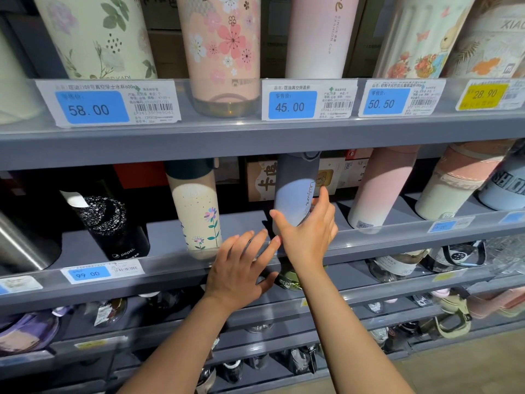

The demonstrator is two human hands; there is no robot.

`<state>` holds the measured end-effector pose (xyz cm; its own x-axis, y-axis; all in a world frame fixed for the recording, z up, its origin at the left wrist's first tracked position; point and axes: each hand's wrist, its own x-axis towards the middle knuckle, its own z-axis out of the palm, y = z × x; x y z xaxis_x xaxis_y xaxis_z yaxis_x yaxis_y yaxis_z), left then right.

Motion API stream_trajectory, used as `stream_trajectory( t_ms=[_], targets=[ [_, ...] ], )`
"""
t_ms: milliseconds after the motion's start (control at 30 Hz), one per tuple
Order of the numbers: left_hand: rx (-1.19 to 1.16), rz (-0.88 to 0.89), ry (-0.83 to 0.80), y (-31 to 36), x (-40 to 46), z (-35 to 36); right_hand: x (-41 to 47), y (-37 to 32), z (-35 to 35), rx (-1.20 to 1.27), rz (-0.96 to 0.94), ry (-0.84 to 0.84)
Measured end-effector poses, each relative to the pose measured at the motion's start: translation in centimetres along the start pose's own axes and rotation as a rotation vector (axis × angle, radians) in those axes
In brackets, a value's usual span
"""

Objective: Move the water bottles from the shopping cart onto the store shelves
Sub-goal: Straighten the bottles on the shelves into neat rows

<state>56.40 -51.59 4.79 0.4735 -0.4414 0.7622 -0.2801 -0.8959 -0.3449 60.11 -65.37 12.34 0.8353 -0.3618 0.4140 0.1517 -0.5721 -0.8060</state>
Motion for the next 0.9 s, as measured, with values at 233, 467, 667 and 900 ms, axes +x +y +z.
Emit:
stream_trajectory(
  t_ms=[233, 467, 667, 900],
  targets=[
    [0.0, -0.003, -0.01, 0.1, 0.1, -0.1, 0.1, 0.0, -0.3, 0.094, 0.0, -0.038],
    [0.0, -0.001, -0.015, 0.0, 0.1, -0.1, 0.1, -0.4, 0.4, -0.031, 0.006, 0.041],
    [0.011, -0.001, -0.029, 0.0, 0.2, -0.2, -0.2, 0.5, -0.5, 0.11, -0.052, -0.058],
    [0.006, -0.004, -0.027, 0.1, 0.2, -0.4, 0.2, 0.4, -0.1, 0.07, -0.021, -0.021]
  ],
)
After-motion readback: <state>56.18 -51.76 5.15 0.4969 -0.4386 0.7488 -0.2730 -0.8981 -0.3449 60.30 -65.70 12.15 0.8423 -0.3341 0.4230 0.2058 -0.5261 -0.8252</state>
